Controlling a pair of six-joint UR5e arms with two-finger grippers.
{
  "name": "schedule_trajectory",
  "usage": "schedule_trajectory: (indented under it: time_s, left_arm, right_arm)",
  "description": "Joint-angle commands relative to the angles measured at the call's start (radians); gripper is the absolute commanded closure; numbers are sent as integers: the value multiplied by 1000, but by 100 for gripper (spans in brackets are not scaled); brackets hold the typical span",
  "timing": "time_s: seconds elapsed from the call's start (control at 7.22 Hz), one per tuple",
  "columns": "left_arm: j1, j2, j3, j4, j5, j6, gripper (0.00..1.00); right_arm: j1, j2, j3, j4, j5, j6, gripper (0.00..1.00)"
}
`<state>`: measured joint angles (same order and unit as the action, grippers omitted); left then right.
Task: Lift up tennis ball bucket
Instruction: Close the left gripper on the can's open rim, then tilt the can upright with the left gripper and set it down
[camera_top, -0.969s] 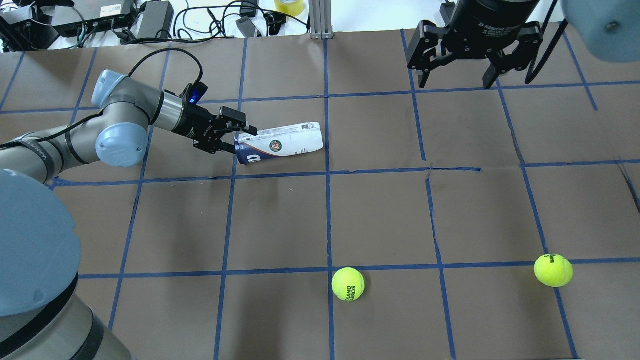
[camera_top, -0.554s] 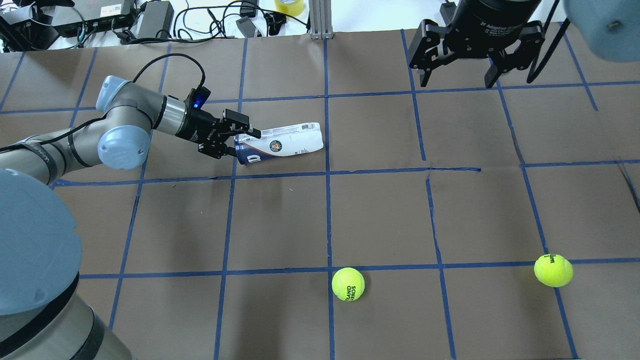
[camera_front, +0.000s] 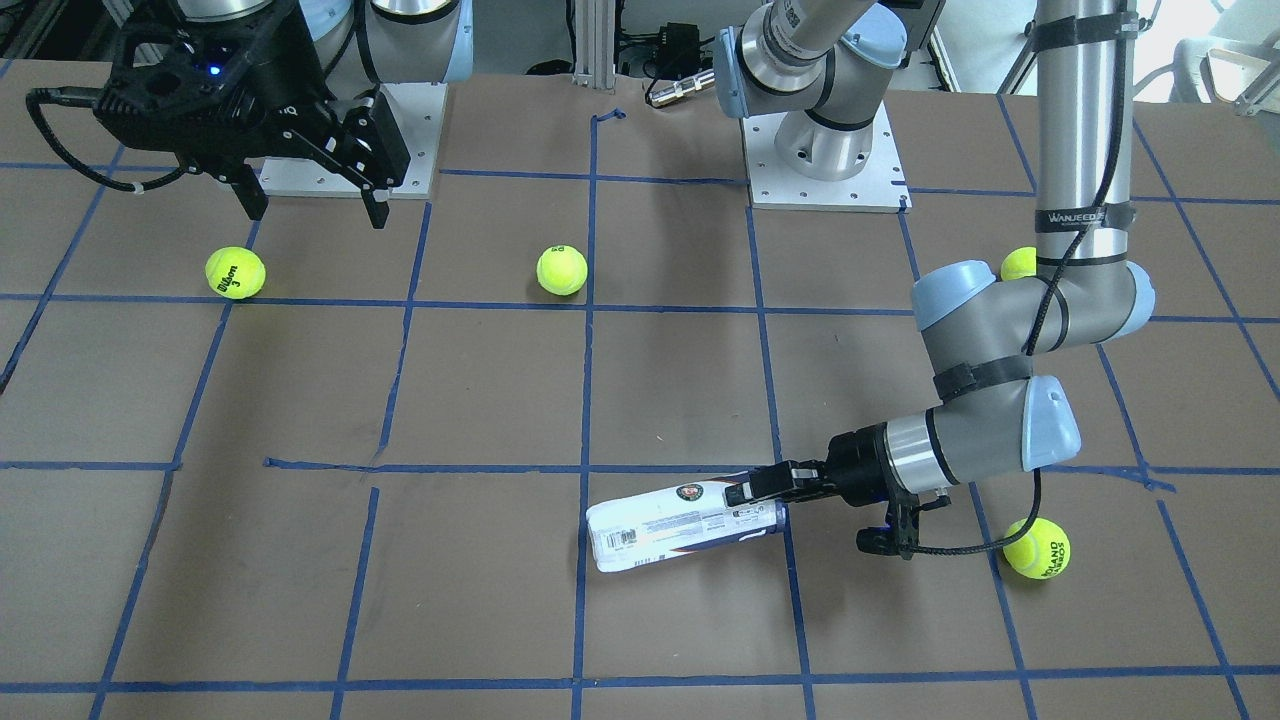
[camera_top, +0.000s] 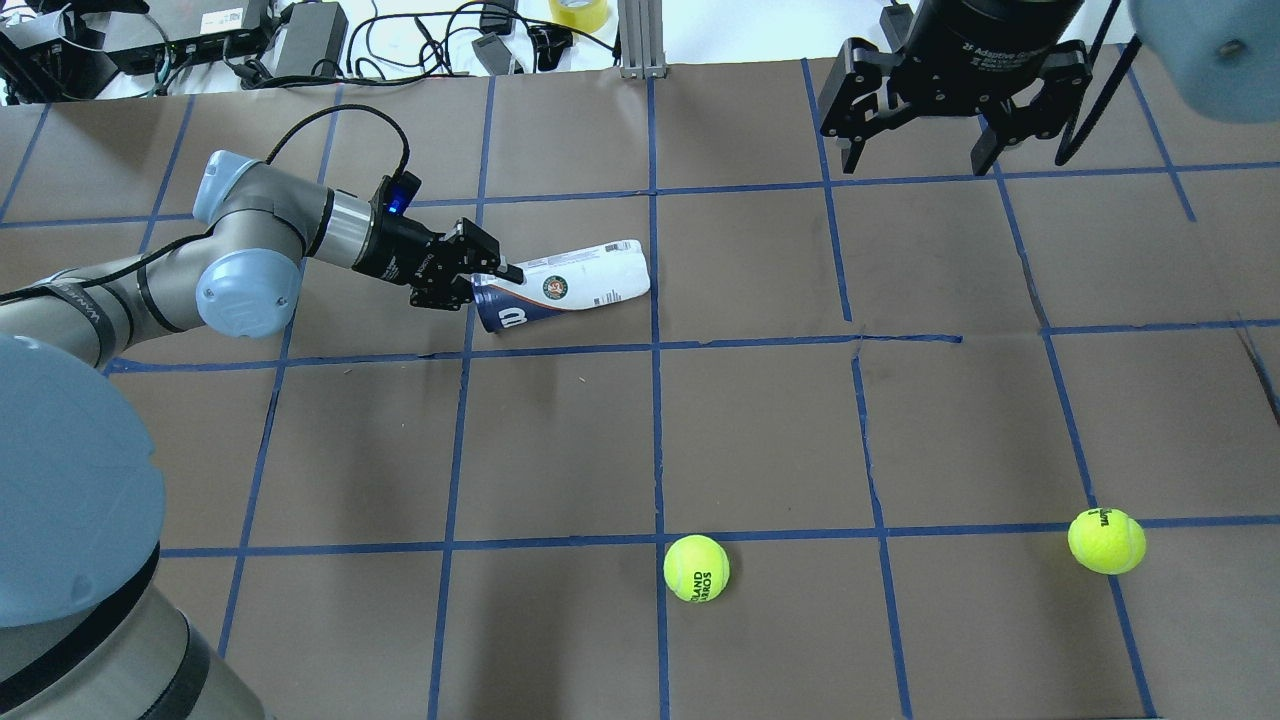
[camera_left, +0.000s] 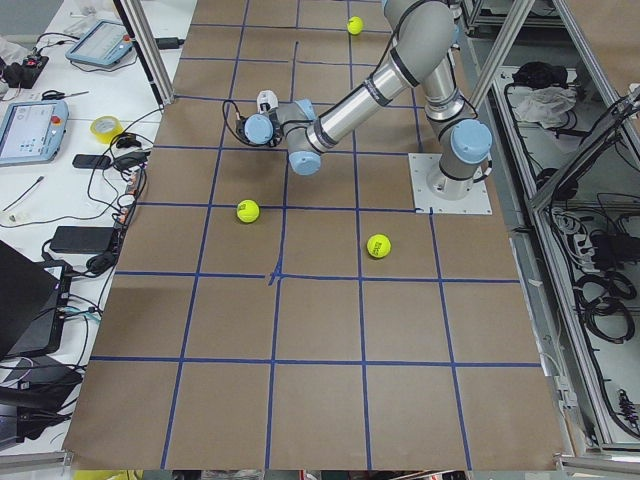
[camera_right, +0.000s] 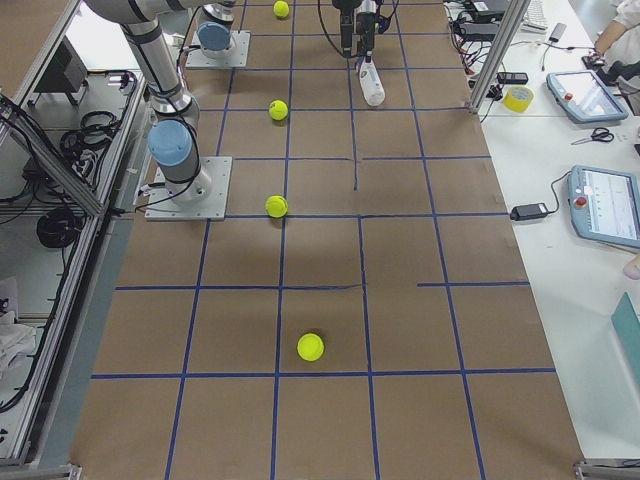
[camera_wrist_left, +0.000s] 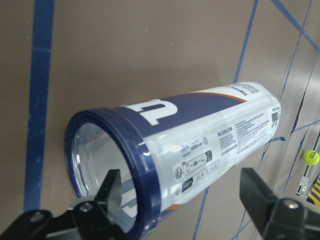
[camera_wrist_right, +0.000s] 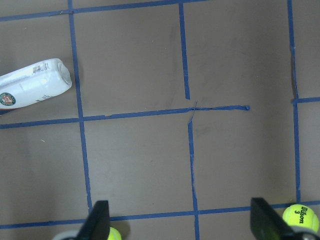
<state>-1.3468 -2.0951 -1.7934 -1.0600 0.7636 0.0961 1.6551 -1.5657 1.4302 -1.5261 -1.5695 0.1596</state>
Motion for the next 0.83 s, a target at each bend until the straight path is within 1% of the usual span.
schedule_trajectory:
  time_s: [0.0,0.14,0.28,0.42,0.55,0.69]
  left_arm:
    - [-3,26,57,3,6,-144,100]
    - [-11,49,119,-6,11,-212,100]
    - [-31,64,177,-6,48,-302,100]
    - [-73,85,234,-17,115,-347,100]
    - [-122,87,291,-29,238,-367,100]
    - [-176,95,331,-60,338,-368,100]
  right_arm:
    - [0,0,-1,1,-1,-2,0]
    - [-2,0,-1,1,-1,-2,0]
    - [0,0,1,-2,2,-2,0]
    - [0,0,-1,1,0,0,0]
    - [0,0,-1,1,-1,-2,0]
    - [0,1,1,-2,2,-2,0]
